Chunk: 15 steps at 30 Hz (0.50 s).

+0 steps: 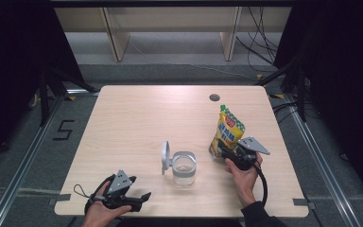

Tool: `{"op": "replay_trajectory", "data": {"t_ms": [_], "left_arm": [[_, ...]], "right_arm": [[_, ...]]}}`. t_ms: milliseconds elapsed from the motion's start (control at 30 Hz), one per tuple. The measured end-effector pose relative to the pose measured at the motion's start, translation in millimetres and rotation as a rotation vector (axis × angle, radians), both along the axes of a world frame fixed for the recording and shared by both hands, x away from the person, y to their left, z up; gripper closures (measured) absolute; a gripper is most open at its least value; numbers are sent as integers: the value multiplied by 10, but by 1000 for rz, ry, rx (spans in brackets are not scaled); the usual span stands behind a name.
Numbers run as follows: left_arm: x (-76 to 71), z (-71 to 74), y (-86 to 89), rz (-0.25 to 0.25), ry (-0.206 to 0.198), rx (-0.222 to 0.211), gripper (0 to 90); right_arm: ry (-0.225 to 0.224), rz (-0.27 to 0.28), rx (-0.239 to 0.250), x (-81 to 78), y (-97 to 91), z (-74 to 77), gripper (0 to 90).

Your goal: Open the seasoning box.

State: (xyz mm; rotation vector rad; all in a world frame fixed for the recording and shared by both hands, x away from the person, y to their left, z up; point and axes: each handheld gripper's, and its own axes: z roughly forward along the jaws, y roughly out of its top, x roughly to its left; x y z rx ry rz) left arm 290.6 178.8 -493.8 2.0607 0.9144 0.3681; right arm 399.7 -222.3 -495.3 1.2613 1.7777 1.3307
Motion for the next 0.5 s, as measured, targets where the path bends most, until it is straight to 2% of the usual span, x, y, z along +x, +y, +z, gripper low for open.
{"op": "replay_trajectory", "data": {"t_ms": [100, 133, 167, 200, 233, 267, 300, 333, 367, 400, 433, 467, 500], "left_arm": [[0, 0, 1, 0, 3, -2, 202], [2, -1, 2, -3, 4, 0, 202], [1, -4, -5, 0, 5, -5, 202], [-1, -5, -9, 1, 5, -12, 202], [-4, -4, -11, -2, 7, -17, 202], [-4, -5, -14, -1, 6, -20, 202], [-3, -6, -16, 0, 7, -20, 202], [-2, -8, -16, 2, 5, -15, 202], [-2, -12, -19, 3, 2, -16, 202], [-1, -18, -22, 2, 0, -22, 202], [-1, -20, -22, 2, 0, -22, 202], [-1, -22, -22, 2, -2, -23, 202], [-2, -20, -21, 3, -2, -21, 202]], "right_arm": [[0, 23, 19, -81, 7, 14, 445], [17, 19, 41, -126, 11, 26, 447], [5, 34, 44, -152, -7, 36, 448], [12, 45, 51, -194, -17, 56, 450], [-8, 62, 26, -211, -49, 70, 450], [-20, 67, 23, -241, -61, 89, 451], [-25, 82, 30, -285, -76, 113, 452], [-11, 81, 35, -331, -76, 135, 452], [-29, 100, 27, -369, -92, 159, 452], [-27, 102, 20, -413, -96, 182, 452], [-77, 113, -20, -424, -126, 199, 453], [-86, 128, -35, -459, -147, 221, 453], [-82, 118, -40, -513, -143, 242, 453]]}}
